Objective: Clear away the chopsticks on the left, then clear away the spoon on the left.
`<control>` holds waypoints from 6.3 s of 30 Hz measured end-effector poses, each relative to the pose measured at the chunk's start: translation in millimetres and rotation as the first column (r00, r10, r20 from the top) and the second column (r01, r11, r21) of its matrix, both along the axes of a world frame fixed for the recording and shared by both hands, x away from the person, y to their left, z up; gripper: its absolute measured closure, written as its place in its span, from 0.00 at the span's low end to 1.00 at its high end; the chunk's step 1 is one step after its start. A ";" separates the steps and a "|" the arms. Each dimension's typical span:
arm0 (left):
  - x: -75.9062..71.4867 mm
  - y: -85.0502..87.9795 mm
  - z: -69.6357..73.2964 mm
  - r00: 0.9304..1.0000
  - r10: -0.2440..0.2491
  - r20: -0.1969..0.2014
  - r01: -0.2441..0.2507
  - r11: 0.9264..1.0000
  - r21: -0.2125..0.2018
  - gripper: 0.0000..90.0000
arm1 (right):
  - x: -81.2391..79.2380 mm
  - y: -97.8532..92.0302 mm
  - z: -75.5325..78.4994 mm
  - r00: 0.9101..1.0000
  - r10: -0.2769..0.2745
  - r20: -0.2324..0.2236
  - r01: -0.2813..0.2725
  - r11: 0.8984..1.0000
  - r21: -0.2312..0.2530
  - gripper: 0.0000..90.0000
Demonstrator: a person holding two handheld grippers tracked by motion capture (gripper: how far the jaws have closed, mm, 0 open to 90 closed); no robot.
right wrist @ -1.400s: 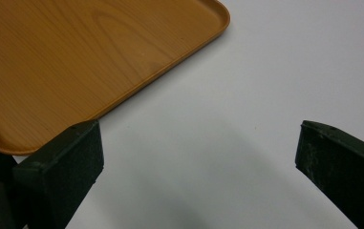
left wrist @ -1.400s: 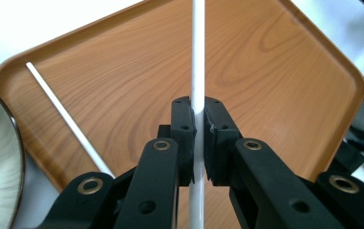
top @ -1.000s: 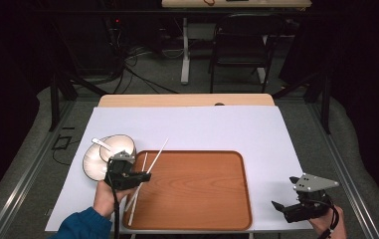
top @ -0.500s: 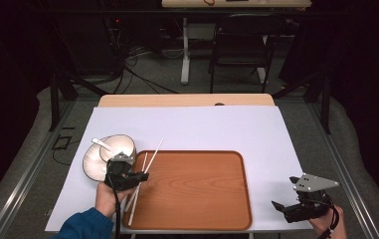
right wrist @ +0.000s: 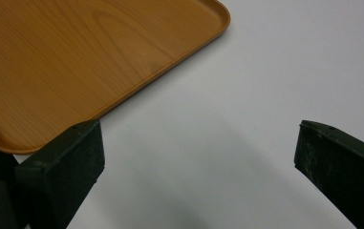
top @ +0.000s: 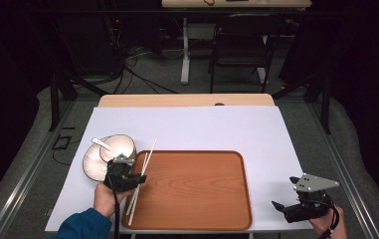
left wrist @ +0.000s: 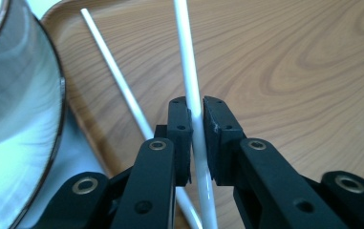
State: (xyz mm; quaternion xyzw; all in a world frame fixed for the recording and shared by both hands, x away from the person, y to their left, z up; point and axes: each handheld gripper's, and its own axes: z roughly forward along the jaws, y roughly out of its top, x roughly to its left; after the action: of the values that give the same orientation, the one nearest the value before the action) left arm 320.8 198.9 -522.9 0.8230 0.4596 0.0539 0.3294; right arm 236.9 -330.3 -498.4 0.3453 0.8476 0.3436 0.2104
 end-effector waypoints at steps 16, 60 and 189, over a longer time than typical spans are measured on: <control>-5.5 6.3 -4.7 0.999 -0.027 -0.027 0.029 0.996 0.081 0.86 | 0.2 0.6 0.0 1.000 0.001 -0.001 -0.001 1.000 0.001 0.03; -9.1 4.0 -9.0 0.996 -0.065 -0.058 0.074 0.983 0.167 0.68 | -0.2 1.0 0.5 1.000 0.002 0.000 -0.002 1.000 -0.001 0.03; 71.9 102.5 24.0 0.935 0.330 0.129 -0.335 0.942 0.015 0.11 | -7.9 1.5 0.2 1.000 -0.003 -0.006 0.003 1.000 0.018 0.01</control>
State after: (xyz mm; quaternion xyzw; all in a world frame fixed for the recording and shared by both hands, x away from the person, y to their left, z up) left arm 392.7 301.4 -498.9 0.7344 0.5697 0.1685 0.3282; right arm 229.0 -328.9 -498.2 0.3497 0.8446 0.3495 0.2052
